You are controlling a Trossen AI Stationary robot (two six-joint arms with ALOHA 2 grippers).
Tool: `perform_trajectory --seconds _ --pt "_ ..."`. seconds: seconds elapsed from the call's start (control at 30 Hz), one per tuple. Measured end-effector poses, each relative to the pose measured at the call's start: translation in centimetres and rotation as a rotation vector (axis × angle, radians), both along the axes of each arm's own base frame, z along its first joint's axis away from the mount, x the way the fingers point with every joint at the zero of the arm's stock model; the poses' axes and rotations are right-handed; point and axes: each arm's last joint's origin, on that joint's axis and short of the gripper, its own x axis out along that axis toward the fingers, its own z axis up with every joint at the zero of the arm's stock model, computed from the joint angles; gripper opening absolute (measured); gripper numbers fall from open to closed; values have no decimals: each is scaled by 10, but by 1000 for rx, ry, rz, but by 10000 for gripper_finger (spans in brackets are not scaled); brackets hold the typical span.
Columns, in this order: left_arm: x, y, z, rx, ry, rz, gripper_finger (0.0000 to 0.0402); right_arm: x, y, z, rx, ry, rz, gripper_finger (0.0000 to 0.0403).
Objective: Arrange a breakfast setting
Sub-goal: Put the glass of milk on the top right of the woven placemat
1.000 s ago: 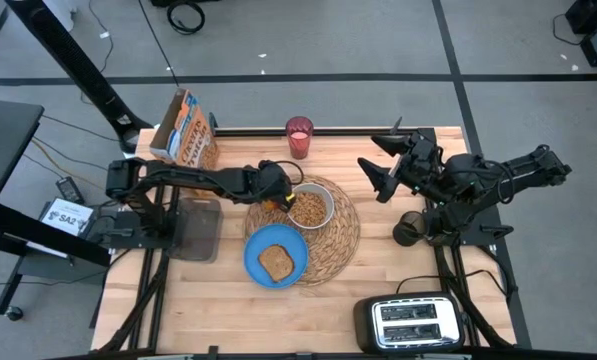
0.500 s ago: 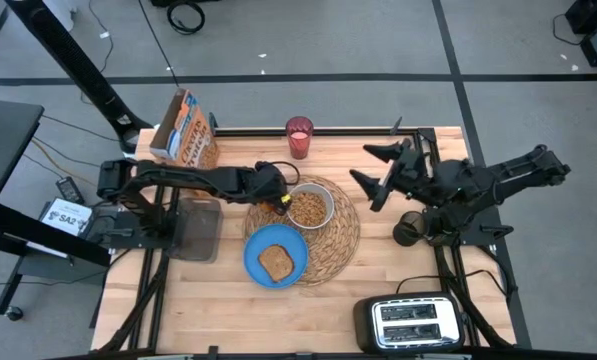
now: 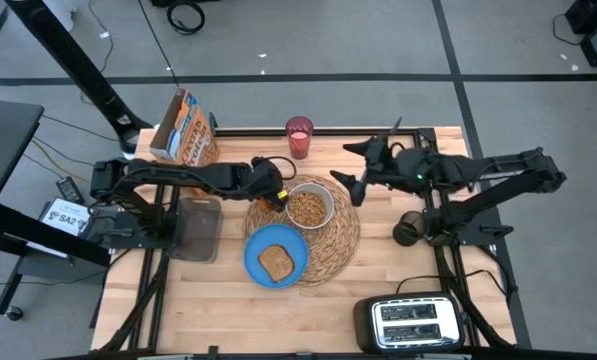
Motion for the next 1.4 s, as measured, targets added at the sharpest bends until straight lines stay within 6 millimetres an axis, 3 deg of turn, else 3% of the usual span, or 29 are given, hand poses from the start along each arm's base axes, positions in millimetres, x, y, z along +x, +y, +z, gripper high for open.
perform_trajectory --seconds 0.2,0.43,0.6,0.77,1.03,1.23,1.4 --pt "-11 1 20 -38 -65 -19 151 21 -23 -5 37 154 6 372" --pt "-44 0 72 3 -261 -30 151 63 -60 -3 32 312 34 372" --pt "-75 -7 103 53 -358 -90 151 95 -104 -11 71 405 37 369" --pt "-98 -19 128 108 -462 -175 151 120 -147 -32 82 488 72 346" --pt "-116 -33 139 121 -506 -249 151 147 -195 -80 123 587 107 288" --pt "-116 -34 139 105 -510 -239 151 153 -209 -106 159 636 90 239" --pt "-116 -34 139 97 -515 -236 151 154 -214 -110 108 660 122 195"
